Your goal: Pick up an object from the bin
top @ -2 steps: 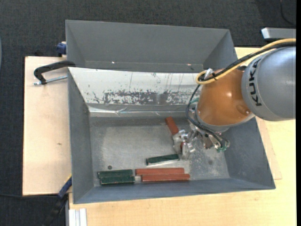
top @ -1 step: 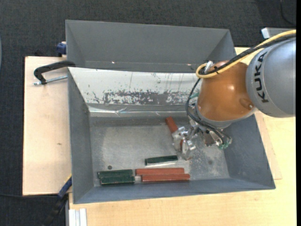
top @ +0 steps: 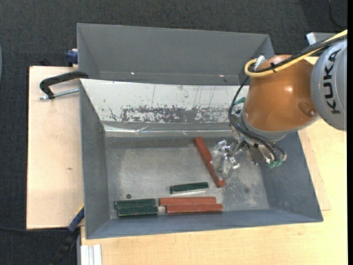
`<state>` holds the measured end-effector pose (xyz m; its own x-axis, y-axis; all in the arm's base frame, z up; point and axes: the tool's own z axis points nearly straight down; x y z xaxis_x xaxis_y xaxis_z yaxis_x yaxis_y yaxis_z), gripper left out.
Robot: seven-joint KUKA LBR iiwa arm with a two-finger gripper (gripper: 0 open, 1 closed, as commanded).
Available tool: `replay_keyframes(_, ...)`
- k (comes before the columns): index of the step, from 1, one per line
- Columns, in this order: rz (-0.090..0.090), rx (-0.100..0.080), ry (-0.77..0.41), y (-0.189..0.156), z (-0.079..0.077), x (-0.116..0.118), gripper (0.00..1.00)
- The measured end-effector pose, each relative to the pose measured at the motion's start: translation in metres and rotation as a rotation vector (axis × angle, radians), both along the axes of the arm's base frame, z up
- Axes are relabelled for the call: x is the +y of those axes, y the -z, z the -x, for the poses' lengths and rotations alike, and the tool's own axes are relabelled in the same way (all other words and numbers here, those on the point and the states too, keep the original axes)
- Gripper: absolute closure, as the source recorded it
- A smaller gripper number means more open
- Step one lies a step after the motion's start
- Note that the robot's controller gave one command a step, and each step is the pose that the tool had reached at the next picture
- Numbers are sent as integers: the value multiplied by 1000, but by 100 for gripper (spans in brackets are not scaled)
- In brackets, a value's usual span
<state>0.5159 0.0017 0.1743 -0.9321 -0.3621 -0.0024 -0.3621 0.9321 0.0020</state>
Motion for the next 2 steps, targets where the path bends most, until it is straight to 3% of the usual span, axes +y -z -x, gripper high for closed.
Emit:
replay_keyframes(1,1,1,117,59,-5,8,0)
replay_keyframes(2,1,1,117,59,-4,9,0)
